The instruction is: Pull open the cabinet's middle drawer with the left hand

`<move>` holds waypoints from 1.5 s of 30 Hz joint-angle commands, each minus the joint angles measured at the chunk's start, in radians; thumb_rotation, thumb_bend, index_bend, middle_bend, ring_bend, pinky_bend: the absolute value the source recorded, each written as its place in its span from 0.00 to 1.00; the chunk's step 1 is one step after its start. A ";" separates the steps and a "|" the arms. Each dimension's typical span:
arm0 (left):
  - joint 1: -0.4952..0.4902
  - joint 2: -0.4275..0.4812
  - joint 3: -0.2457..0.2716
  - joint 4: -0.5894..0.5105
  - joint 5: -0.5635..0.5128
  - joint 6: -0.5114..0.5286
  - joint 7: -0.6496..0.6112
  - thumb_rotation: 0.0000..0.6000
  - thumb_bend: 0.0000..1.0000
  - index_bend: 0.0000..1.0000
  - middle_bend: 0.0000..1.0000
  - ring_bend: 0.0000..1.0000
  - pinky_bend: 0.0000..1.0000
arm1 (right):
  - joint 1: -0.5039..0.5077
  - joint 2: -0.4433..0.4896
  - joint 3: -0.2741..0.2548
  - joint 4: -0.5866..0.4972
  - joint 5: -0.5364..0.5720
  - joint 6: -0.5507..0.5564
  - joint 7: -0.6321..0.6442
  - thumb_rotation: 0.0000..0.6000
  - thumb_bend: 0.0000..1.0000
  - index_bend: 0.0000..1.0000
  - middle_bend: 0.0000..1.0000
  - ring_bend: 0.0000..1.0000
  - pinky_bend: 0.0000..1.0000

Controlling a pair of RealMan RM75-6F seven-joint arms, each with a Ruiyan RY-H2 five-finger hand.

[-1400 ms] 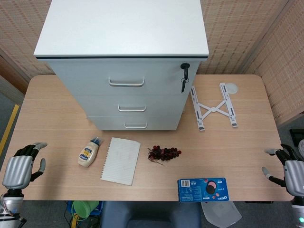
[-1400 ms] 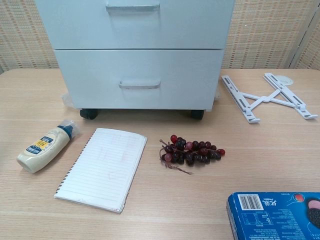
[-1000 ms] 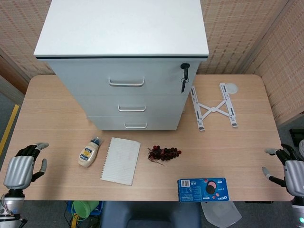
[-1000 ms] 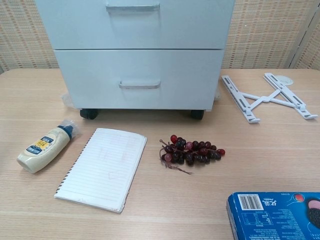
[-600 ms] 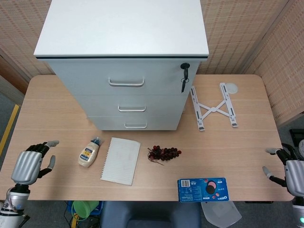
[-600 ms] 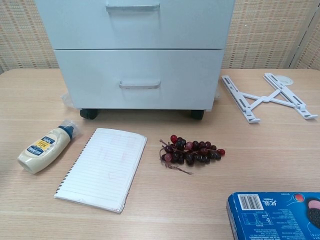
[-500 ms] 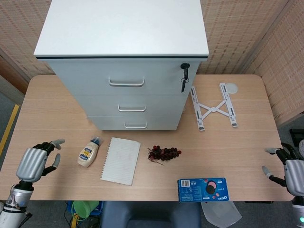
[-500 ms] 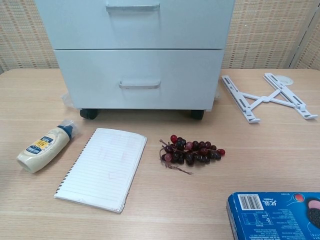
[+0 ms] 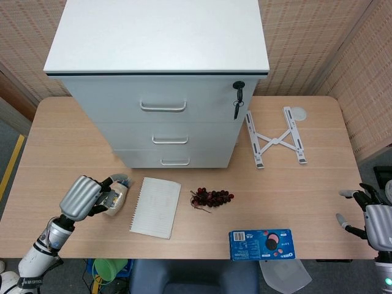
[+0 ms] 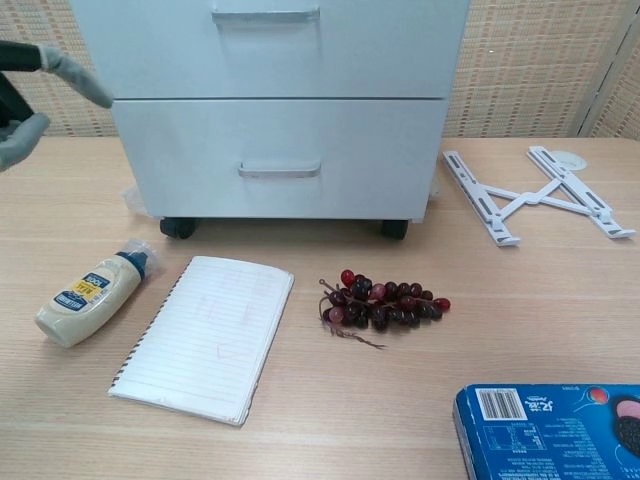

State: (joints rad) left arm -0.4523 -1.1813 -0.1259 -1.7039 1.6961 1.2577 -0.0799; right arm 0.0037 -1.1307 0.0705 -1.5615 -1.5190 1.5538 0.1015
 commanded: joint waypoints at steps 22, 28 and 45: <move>-0.174 -0.074 -0.166 -0.248 -0.380 -0.116 0.361 1.00 0.74 0.16 0.97 1.00 1.00 | 0.005 -0.010 -0.002 0.038 0.002 -0.008 0.039 1.00 0.20 0.33 0.39 0.33 0.44; -0.209 -0.115 -0.185 -0.272 -0.464 -0.099 0.461 1.00 0.74 0.16 0.97 1.00 1.00 | 0.007 -0.020 -0.006 0.061 -0.002 -0.013 0.064 1.00 0.20 0.33 0.39 0.33 0.44; -0.301 -0.159 -0.227 -0.228 -0.607 -0.111 0.518 1.00 0.74 0.18 0.97 1.00 1.00 | 0.000 -0.024 -0.007 0.091 0.001 -0.003 0.098 1.00 0.20 0.33 0.39 0.33 0.44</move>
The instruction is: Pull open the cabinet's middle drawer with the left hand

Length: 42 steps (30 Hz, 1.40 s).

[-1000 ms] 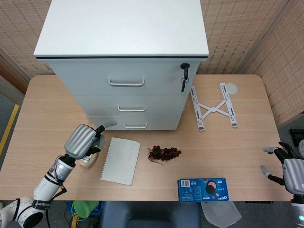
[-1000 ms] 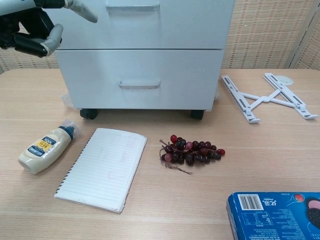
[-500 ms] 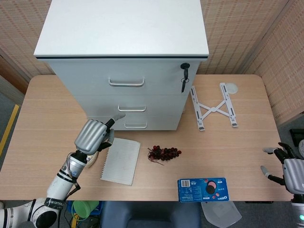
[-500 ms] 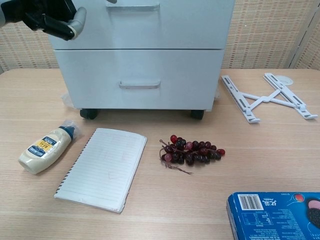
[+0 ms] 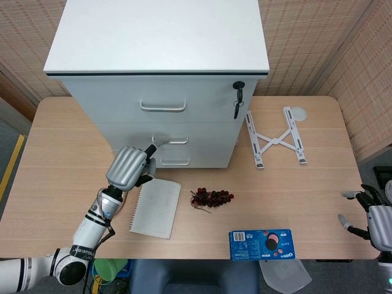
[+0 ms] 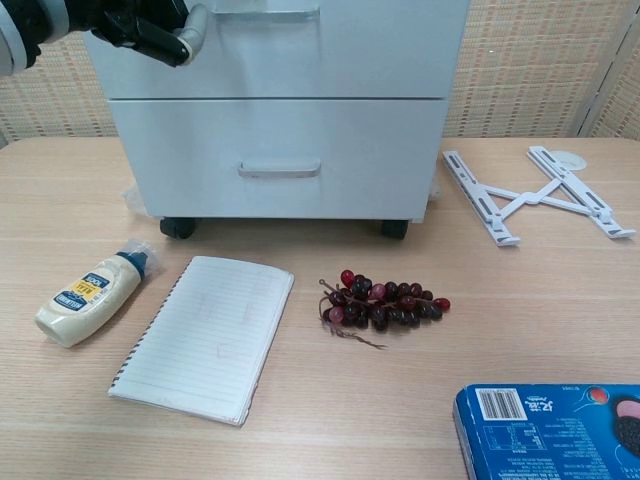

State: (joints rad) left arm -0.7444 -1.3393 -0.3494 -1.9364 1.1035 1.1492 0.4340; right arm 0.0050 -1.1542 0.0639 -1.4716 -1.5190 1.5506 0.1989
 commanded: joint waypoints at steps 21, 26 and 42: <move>-0.029 0.010 0.028 0.001 -0.043 0.021 0.001 1.00 0.74 0.22 0.97 1.00 1.00 | -0.006 -0.002 -0.001 0.007 0.006 0.000 0.005 1.00 0.20 0.33 0.39 0.33 0.44; -0.021 0.026 0.042 -0.021 -0.032 0.031 0.000 1.00 0.74 0.23 0.97 1.00 1.00 | -0.007 -0.002 -0.001 0.007 0.005 0.003 0.005 1.00 0.20 0.33 0.39 0.33 0.44; 0.029 0.069 0.097 -0.121 0.038 0.081 -0.009 1.00 0.74 0.24 0.97 1.00 1.00 | -0.006 -0.001 -0.002 -0.001 -0.006 0.010 -0.004 1.00 0.20 0.33 0.39 0.33 0.44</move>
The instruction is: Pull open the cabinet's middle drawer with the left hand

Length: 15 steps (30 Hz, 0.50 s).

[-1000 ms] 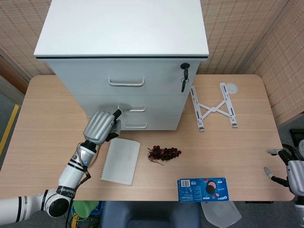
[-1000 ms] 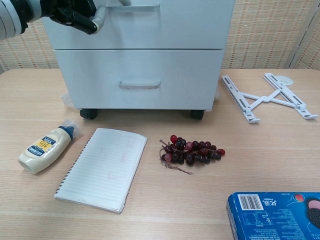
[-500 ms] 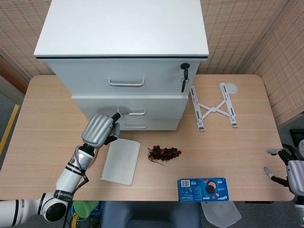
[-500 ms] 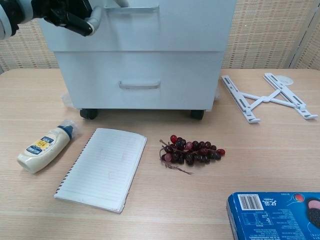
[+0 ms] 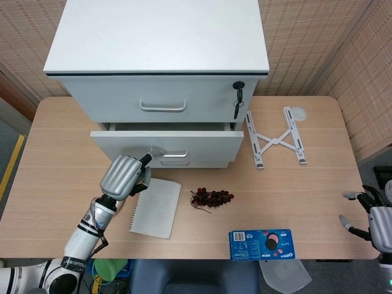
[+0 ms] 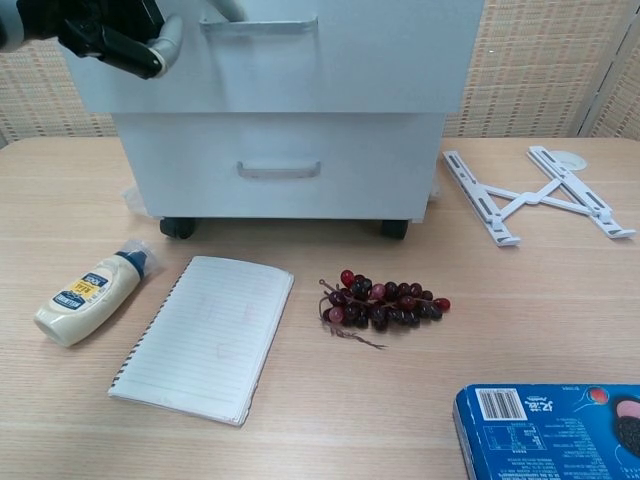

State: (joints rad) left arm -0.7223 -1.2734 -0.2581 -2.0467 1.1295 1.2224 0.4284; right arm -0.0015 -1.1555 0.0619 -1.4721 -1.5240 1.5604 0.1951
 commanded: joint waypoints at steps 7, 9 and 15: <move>0.018 0.015 0.031 -0.041 0.028 0.009 0.016 1.00 0.74 0.24 0.97 1.00 1.00 | -0.003 0.001 -0.001 0.001 0.001 0.004 0.002 1.00 0.20 0.33 0.39 0.33 0.44; 0.019 0.015 0.032 -0.044 0.027 0.011 0.020 1.00 0.74 0.24 0.97 1.00 1.00 | -0.004 0.000 -0.001 0.002 0.001 0.004 0.003 1.00 0.20 0.33 0.39 0.33 0.44; 0.025 0.028 0.038 -0.064 0.022 0.010 0.026 1.00 0.74 0.24 0.97 1.00 1.00 | -0.003 -0.002 -0.001 0.007 0.001 0.003 0.005 1.00 0.20 0.33 0.39 0.33 0.44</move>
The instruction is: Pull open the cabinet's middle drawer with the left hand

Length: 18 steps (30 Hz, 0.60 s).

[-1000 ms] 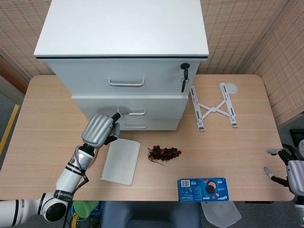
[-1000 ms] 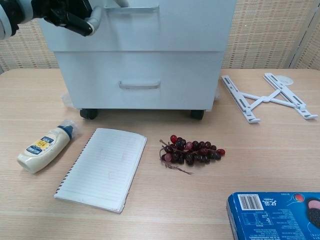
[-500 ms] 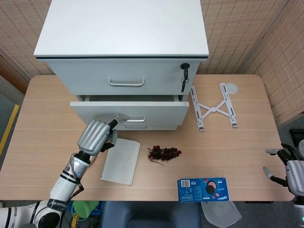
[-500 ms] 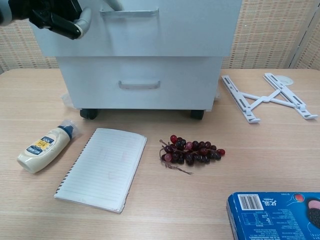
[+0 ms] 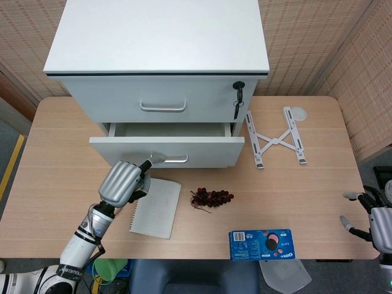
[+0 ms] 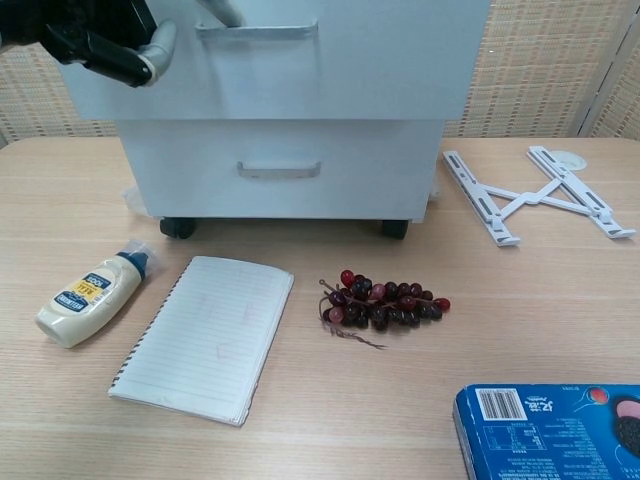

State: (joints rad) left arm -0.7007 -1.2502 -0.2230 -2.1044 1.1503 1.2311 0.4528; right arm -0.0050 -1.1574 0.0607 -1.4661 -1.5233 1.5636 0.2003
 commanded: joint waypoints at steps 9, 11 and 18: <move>0.021 0.023 0.022 -0.041 0.033 0.006 -0.006 1.00 0.74 0.24 0.97 1.00 1.00 | 0.002 -0.004 -0.001 0.004 -0.003 -0.002 0.001 1.00 0.20 0.33 0.39 0.33 0.44; 0.025 0.026 0.026 -0.049 0.038 0.007 -0.006 1.00 0.74 0.24 0.97 1.00 1.00 | 0.001 -0.003 0.000 0.004 -0.002 -0.001 0.001 1.00 0.20 0.33 0.39 0.33 0.44; 0.034 0.037 0.043 -0.071 0.054 0.006 0.006 1.00 0.74 0.24 0.97 1.00 1.00 | -0.003 -0.003 0.000 0.005 -0.001 0.005 0.002 1.00 0.20 0.33 0.39 0.33 0.44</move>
State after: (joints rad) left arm -0.6679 -1.2142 -0.1820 -2.1736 1.2027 1.2361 0.4582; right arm -0.0077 -1.1602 0.0604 -1.4611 -1.5243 1.5684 0.2021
